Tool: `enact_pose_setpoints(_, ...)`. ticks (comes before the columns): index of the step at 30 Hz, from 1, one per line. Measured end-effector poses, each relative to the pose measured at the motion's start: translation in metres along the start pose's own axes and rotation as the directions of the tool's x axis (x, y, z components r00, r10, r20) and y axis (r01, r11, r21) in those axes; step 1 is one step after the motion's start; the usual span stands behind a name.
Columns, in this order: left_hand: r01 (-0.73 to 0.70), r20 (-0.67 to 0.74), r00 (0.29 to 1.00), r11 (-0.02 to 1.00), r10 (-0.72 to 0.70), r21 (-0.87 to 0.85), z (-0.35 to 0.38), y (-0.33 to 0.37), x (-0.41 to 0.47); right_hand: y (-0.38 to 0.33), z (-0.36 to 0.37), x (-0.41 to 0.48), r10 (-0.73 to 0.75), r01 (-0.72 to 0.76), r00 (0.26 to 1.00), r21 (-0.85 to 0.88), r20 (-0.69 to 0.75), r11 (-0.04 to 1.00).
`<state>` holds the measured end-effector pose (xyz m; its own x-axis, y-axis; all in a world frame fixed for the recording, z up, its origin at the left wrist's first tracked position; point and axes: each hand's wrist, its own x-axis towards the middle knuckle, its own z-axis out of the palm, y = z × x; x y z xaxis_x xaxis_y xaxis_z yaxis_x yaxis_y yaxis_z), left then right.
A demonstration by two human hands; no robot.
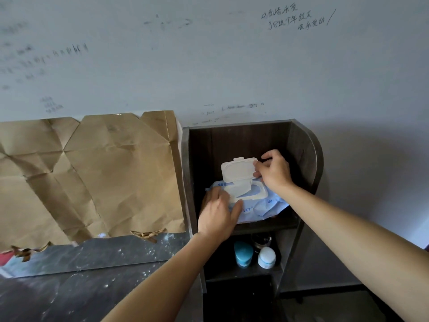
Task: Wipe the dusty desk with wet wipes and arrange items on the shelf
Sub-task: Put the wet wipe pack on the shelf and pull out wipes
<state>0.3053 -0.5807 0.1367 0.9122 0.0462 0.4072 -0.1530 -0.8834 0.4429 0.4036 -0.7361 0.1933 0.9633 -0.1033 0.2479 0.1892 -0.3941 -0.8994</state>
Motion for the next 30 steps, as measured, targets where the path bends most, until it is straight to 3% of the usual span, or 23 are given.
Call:
enact_pose_setpoints(2, 0.027, -0.002, 1.0, 0.999, -0.027, -0.031, -0.001, 0.008, 0.011, 0.003, -0.006, -0.002, 0.046, -0.049, 0.998, 0.061, 0.049, 0.997)
enact_pose_setpoints(5, 0.105, 0.015, 0.994, 0.99, -0.104, -0.091, 0.0, 0.014, 0.022, 0.01, -0.015, -0.003, 0.038, -0.028, 0.984, -0.058, 0.176, 0.998)
enact_pose_setpoints(10, 0.191, 0.036, 0.982, 0.975, -0.188, -0.11, 0.003, 0.012, 0.027, 0.016, -0.023, -0.016, -0.053, 0.158, 0.923, -0.249, 0.381, 0.956)
enact_pose_setpoints(15, 0.204, -0.016, 0.978, 0.976, -0.206, -0.072, 0.005, 0.011, 0.025, 0.01, -0.015, -0.019, -0.101, 0.353, 0.859, -0.439, 0.502, 0.826)
enact_pose_setpoints(18, 0.203, -0.021, 0.979, 0.977, -0.204, -0.072, 0.006, 0.01, 0.023, 0.006, -0.011, -0.02, -0.115, 0.423, 0.844, -0.518, 0.524, 0.744)
enact_pose_setpoints(24, 0.178, 0.039, 0.984, 0.975, -0.174, -0.13, 0.001, 0.009, 0.021, 0.007, -0.008, -0.016, -0.106, 0.465, 0.826, -0.566, 0.553, 0.681)
enact_pose_setpoints(30, 0.217, 0.012, 0.976, 0.965, -0.218, -0.144, -0.001, 0.01, 0.027, 0.005, -0.007, -0.013, -0.084, 0.438, 0.829, -0.548, 0.553, 0.713)
